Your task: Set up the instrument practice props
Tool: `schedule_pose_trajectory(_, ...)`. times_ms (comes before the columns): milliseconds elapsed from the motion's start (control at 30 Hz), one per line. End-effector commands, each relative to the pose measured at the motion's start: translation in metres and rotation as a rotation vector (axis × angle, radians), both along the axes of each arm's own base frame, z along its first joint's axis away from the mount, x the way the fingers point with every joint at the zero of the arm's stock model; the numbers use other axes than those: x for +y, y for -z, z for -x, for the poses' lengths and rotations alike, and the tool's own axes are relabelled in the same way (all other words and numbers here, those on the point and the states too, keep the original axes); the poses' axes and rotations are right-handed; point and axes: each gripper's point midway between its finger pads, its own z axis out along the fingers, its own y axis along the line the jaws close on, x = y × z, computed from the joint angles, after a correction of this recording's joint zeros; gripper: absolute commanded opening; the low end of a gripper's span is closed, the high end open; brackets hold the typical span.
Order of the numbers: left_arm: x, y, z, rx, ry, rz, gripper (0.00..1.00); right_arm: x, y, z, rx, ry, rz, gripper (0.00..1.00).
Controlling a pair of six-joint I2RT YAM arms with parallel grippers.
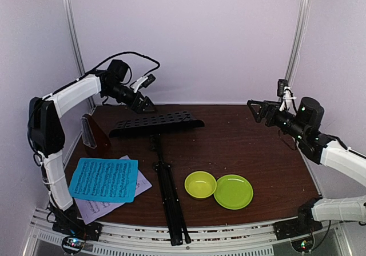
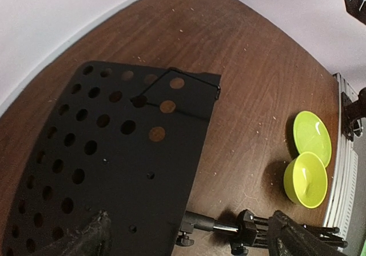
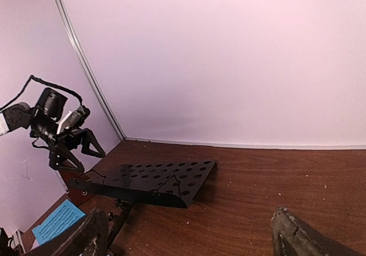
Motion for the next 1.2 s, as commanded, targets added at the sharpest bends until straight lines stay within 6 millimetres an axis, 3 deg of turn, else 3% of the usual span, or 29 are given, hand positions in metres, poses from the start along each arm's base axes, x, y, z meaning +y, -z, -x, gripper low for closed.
schedule_pose_trajectory(0,-0.013,0.007,0.012,0.032,0.103,0.016,0.95,0.002,-0.011,0.008,-0.066,-0.034,0.010,1.00)
schedule_pose_trajectory(367,-0.025,0.051,0.019,0.146,0.179,-0.021,0.79,0.029,-0.003,0.018,-0.039,-0.215,-0.064,1.00)
schedule_pose_trajectory(567,-0.026,0.065,0.021,0.170,0.183,-0.074,0.72,0.036,-0.005,0.019,-0.037,-0.267,-0.118,1.00)
schedule_pose_trajectory(767,-0.031,0.084,0.036,0.188,0.225,-0.148,0.62,0.039,0.002,0.017,-0.017,-0.280,-0.147,1.00)
schedule_pose_trajectory(967,-0.033,0.088,0.037,0.195,0.239,-0.144,0.45,0.044,0.005,0.017,0.009,-0.316,-0.182,1.00)
schedule_pose_trajectory(1167,-0.032,0.092,0.036,0.195,0.236,-0.158,0.37,0.046,0.012,0.011,0.055,-0.312,-0.227,1.00)
